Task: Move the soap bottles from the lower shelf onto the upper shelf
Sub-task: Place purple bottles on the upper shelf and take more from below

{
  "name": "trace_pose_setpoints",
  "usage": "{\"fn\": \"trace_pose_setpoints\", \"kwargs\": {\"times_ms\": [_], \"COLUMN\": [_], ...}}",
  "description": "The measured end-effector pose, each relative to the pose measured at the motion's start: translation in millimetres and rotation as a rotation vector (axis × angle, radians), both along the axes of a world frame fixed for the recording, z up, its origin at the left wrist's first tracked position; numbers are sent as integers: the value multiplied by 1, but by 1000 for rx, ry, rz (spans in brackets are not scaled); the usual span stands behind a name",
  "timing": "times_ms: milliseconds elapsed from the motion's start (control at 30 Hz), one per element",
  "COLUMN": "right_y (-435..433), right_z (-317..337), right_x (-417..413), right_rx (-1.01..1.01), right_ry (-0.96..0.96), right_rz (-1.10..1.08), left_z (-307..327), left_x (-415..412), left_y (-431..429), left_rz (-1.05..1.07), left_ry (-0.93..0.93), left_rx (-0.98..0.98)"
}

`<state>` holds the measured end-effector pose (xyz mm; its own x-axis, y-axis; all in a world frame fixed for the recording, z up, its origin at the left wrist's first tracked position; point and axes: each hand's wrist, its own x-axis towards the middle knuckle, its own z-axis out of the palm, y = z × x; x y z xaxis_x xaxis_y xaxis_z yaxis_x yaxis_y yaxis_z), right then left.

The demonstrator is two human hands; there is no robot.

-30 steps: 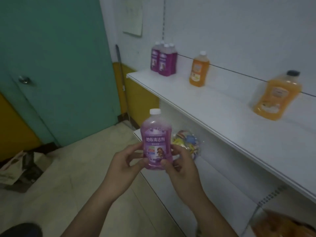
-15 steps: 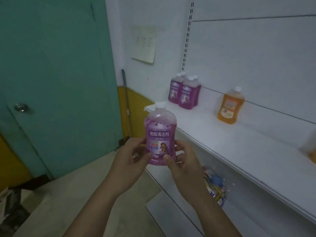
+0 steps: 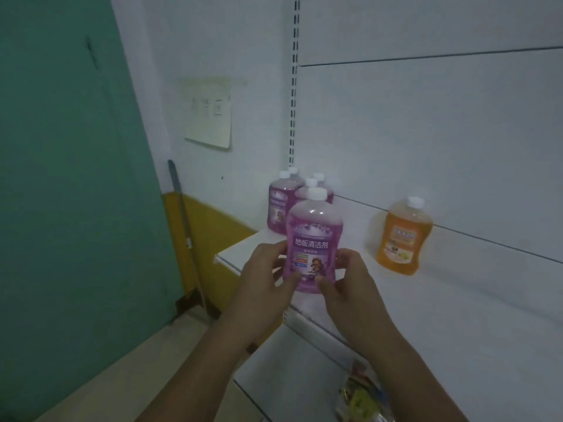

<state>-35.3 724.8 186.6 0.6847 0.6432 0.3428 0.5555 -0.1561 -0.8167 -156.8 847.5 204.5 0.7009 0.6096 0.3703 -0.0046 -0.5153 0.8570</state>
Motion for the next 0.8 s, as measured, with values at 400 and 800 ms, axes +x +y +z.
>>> {"fn": "trace_pose_setpoints", "kwargs": {"times_ms": [400, 800], "right_y": [38, 82], "right_z": [-11, -10], "right_x": [106, 125], "right_rx": [-356, -311], "right_ry": [-115, -116], "right_rz": [-325, -535], "left_z": [-24, -28], "left_x": [134, 152], "left_y": [50, 67], "left_rz": [-233, -515], "left_ry": [91, 171], "left_rx": [168, 72]}}
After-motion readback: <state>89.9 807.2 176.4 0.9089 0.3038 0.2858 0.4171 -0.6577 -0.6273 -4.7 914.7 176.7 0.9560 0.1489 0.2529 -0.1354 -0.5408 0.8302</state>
